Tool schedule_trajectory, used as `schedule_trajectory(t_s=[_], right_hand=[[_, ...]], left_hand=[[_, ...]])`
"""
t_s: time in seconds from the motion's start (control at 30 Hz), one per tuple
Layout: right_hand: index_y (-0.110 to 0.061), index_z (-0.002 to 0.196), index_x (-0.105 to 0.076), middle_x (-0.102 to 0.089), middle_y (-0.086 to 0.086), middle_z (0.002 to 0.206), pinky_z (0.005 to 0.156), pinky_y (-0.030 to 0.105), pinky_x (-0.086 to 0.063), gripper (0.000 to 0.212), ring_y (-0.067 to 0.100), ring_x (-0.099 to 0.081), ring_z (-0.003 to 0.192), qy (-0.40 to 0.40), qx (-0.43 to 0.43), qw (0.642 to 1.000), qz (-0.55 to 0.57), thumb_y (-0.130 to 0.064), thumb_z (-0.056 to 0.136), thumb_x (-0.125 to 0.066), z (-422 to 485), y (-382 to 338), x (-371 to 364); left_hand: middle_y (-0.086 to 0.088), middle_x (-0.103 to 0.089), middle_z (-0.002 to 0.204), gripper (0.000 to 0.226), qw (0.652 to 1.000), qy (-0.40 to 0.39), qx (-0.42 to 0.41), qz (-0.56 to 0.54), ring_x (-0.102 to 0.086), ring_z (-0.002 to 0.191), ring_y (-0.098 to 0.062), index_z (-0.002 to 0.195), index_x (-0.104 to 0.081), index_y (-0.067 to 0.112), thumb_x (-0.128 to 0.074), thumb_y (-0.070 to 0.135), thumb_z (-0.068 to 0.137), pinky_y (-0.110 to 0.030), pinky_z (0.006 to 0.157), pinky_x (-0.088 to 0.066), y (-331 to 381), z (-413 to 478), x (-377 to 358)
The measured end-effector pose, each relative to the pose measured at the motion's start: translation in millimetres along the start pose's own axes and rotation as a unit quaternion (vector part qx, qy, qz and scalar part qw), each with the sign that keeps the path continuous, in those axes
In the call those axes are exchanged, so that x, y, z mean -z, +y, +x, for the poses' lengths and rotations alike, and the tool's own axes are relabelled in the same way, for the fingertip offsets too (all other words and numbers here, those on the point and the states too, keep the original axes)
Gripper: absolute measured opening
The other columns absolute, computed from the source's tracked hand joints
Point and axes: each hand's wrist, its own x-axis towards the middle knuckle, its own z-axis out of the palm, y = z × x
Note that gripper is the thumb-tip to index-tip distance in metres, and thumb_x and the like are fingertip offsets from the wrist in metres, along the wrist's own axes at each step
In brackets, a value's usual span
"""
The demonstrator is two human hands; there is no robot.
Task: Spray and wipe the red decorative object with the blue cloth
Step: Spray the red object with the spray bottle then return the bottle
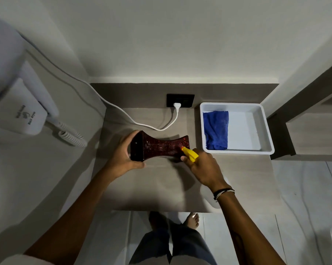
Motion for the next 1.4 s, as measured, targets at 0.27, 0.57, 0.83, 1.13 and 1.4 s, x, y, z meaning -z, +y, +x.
schedule_trajectory(t_s=[0.27,0.57,0.83,1.13,1.4], right_hand=[[-0.028,0.110,-0.076,-0.067,-0.015,0.078,0.068,0.022,-0.047,0.022,0.005,-0.064,0.072,-0.012,0.064,0.994,0.092,-0.048,0.102,-0.072,-9,6,0],[-0.020,0.130,-0.076,-0.082,0.003,0.110,0.093,0.051,-0.061,0.037,0.026,-0.077,0.102,-0.067,0.103,0.987,0.105,-0.044,0.101,-0.074,-14,-11,-3],[-0.024,0.116,-0.073,-0.074,0.000,0.090,0.080,0.043,-0.060,0.039,0.035,-0.074,0.091,-0.052,0.115,0.992,-0.005,-0.059,0.102,-0.065,-4,-37,-10],[-0.019,0.113,-0.068,-0.073,0.012,0.111,0.080,0.043,-0.056,0.034,0.035,-0.071,0.097,-0.039,0.023,0.998,-0.049,-0.052,0.104,-0.066,-7,18,16],[-0.011,0.147,-0.057,-0.069,0.008,0.125,0.095,0.042,-0.058,0.041,0.024,-0.071,0.102,0.198,0.029,0.976,0.090,-0.033,0.112,-0.057,19,70,112]], left_hand=[[0.015,-0.079,0.099,0.077,0.987,0.107,0.114,-0.042,-0.073,0.090,0.007,0.108,-0.071,0.042,-0.088,0.082,0.044,-0.015,0.073,-0.058,11,-5,-9],[0.028,-0.078,0.105,0.036,0.968,0.046,0.194,-0.150,-0.078,0.097,-0.010,0.106,-0.065,0.073,-0.078,0.067,0.072,-0.030,0.068,-0.062,29,-4,-9],[0.049,-0.068,0.095,0.042,0.974,0.019,0.166,-0.152,-0.073,0.084,0.012,0.101,-0.060,0.082,-0.081,0.062,0.069,-0.017,0.061,-0.059,31,-9,-9],[0.033,-0.076,0.109,0.052,0.979,0.044,0.141,-0.140,-0.075,0.095,0.005,0.121,-0.066,0.068,-0.087,0.051,0.076,-0.019,0.067,-0.062,32,-3,-10],[0.019,-0.076,0.108,0.068,0.998,0.054,0.003,0.020,-0.076,0.096,-0.006,0.123,-0.063,0.056,-0.089,0.051,0.061,-0.038,0.081,-0.067,58,17,-24]])
